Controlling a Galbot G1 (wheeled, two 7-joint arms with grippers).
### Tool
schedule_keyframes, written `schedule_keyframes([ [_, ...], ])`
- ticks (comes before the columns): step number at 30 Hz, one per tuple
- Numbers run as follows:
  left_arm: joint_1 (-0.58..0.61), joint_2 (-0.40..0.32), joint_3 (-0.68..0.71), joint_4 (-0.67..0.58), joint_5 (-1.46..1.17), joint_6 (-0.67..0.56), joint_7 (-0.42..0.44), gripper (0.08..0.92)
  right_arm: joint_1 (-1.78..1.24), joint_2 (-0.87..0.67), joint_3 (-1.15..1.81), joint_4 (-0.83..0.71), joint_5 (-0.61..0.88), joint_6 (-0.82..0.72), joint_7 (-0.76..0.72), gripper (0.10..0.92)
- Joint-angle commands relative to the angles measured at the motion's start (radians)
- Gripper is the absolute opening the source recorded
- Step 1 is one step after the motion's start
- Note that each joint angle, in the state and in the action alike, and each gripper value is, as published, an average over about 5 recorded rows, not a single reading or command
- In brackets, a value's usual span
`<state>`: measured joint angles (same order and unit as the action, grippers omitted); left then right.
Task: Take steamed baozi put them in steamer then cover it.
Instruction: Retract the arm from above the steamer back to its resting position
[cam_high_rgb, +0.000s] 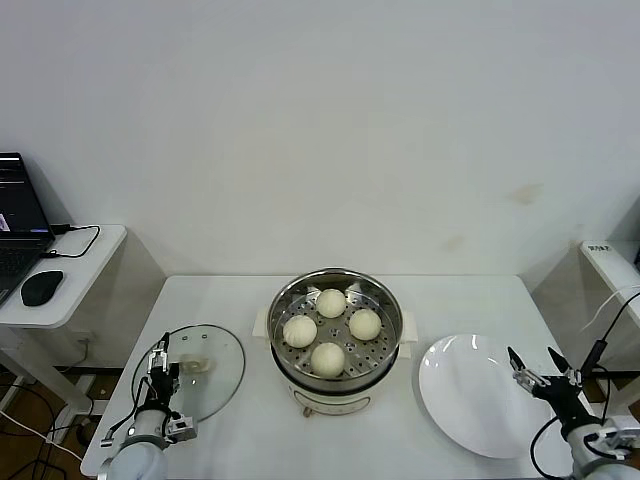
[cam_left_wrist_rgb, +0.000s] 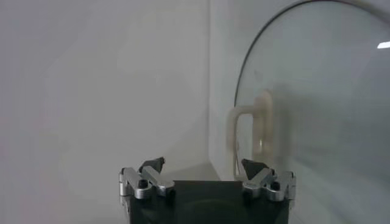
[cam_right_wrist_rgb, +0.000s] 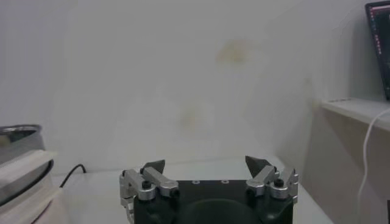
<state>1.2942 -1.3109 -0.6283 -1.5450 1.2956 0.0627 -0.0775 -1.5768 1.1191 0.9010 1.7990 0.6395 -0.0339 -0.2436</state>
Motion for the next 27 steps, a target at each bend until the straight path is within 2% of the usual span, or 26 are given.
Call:
schedule_keyframes([
  [1,-0.053,-0.015,0.007,0.059,-0.003,0.001,-0.044,0.823,-0.008,0.007,0.0,-0.003,-0.01,0.003,-0.004,0.823],
  [7,-0.061,-0.018,0.012,0.1,-0.018,-0.013,-0.097,0.822,-0.011,0.01,0.0,-0.003,-0.013,0.005,-0.006,0.823],
  [10,-0.058,-0.016,0.01,0.111,-0.024,-0.02,-0.107,0.785,-0.013,0.011,0.0,-0.002,-0.015,0.006,-0.006,0.823],
  [27,-0.06,-0.019,0.019,0.171,-0.043,-0.04,-0.146,0.299,-0.03,0.029,-0.005,-0.003,-0.031,0.013,-0.012,0.823],
])
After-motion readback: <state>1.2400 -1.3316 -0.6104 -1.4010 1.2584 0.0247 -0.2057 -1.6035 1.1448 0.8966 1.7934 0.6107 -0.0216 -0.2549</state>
